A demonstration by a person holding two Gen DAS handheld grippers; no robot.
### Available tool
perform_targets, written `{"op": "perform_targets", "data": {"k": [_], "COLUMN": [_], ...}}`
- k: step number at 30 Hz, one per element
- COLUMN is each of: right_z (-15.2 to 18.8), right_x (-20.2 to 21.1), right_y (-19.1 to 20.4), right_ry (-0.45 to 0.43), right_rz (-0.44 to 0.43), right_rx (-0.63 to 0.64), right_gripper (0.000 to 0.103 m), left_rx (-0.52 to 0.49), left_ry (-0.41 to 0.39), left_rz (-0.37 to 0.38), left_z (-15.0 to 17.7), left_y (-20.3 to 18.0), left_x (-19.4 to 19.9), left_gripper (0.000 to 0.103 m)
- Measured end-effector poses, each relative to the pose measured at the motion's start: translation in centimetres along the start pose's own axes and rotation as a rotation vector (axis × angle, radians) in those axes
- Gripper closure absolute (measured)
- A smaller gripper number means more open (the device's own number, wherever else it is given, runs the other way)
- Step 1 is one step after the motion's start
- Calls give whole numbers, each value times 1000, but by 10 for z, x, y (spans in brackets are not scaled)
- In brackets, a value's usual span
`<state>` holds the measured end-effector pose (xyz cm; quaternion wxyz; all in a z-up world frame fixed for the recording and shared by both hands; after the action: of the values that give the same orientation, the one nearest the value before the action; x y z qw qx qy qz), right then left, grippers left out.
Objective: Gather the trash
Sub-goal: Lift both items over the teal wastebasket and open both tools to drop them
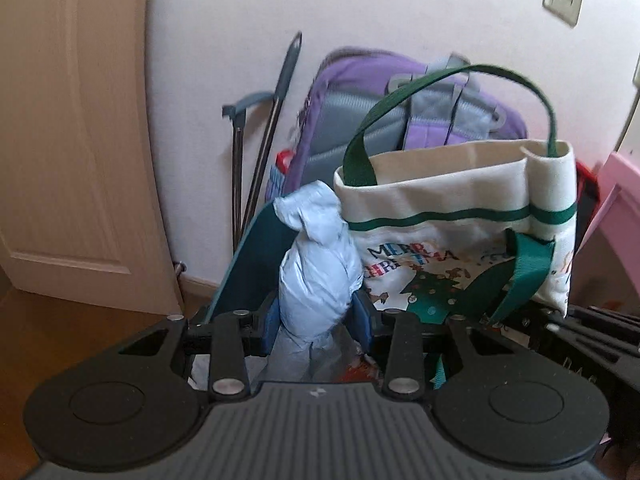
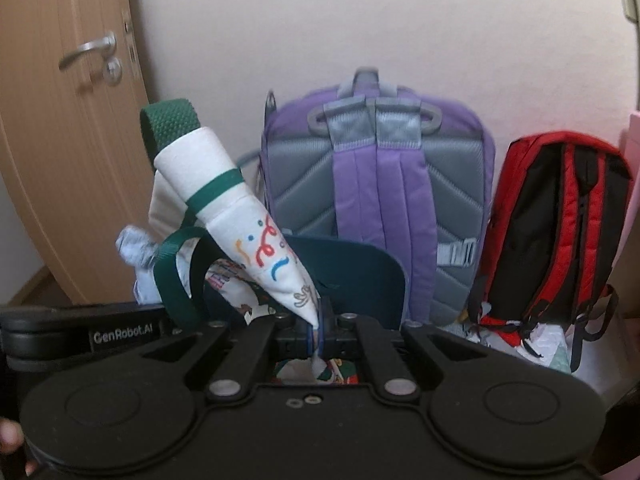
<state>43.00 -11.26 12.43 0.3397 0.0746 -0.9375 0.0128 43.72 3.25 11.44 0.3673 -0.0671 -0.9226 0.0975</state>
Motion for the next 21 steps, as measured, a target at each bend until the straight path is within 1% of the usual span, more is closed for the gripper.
{"op": "perform_targets", "data": {"k": [5, 9, 14, 16, 17, 18, 19, 21], "right_z": [11, 18, 26, 28, 27, 27, 26, 25], "right_x": [-15, -27, -28, -26, -26, -25, -24, -22], "right_y": [12, 17, 32, 35, 36, 35, 35, 32], "right_ry": [35, 60, 56, 53, 52, 51, 51, 54], "right_rz": [10, -10, 3, 11, 12, 11, 10, 7], "right_rx": [92, 143, 254, 277, 284, 285, 283, 279], "right_gripper": [100, 99, 93, 90, 89, 87, 84, 81], "left_rx": [-43, -47, -57, -42, -39, -42, -47, -48], "left_ry": [69, 117, 131, 138, 142, 140, 135, 130], "left_rz": [-8, 3, 9, 20, 19, 15, 15, 23], "left_z": [4, 9, 13, 15, 14, 15, 15, 17], "left_y": [-1, 0, 1, 2, 3, 3, 2, 0], "left_x": [-28, -47, -58, -60, -63, -63, -62, -57], "left_gripper": [66, 66, 65, 61, 55, 51, 51, 47]}}
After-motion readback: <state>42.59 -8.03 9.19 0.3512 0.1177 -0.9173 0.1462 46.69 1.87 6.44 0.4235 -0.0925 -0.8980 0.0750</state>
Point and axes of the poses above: each gripper's, at about its wrist camera, not at the fingertips, and x roughly against the way its jaws point, y to its left, z to its underside, the point moved 2 cm from there along -x, roughly the way its jaws point, and after that the axes turned 8 degrees about z, right-handed, at the moved point
